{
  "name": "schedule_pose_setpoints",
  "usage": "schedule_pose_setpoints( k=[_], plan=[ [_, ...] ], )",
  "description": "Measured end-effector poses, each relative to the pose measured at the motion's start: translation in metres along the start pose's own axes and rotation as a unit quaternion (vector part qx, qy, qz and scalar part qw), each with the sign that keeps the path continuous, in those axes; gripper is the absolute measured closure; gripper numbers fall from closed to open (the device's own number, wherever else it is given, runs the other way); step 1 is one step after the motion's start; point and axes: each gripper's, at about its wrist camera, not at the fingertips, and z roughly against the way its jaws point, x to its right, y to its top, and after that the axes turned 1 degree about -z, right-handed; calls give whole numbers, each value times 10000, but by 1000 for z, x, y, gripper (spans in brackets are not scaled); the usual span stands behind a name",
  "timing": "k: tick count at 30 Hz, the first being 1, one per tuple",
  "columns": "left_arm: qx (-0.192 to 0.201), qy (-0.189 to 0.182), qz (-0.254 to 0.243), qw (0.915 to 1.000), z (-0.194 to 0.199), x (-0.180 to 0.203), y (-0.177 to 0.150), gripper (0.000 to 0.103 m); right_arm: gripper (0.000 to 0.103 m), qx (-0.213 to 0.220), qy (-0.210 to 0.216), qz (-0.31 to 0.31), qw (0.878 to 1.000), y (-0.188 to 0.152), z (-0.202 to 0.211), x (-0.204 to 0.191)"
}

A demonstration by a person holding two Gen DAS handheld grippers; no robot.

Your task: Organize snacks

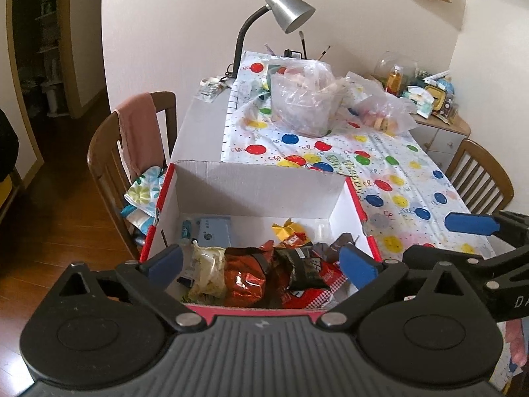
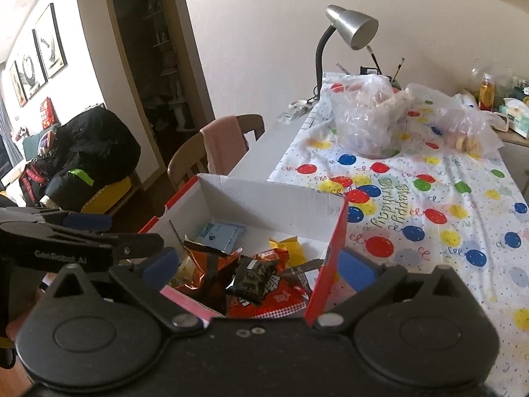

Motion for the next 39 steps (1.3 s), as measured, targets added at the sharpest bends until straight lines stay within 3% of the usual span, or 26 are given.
schedule_pose_setpoints(
  k=[12,39],
  plan=[
    [84,-102,120,9998,14,7,-15,0,0,-19,58,-281,9996,-13,14,1],
    [157,59,151,9997,21,12,-11,0,0,-47,13,-437,9990,-17,20,4]
  ],
)
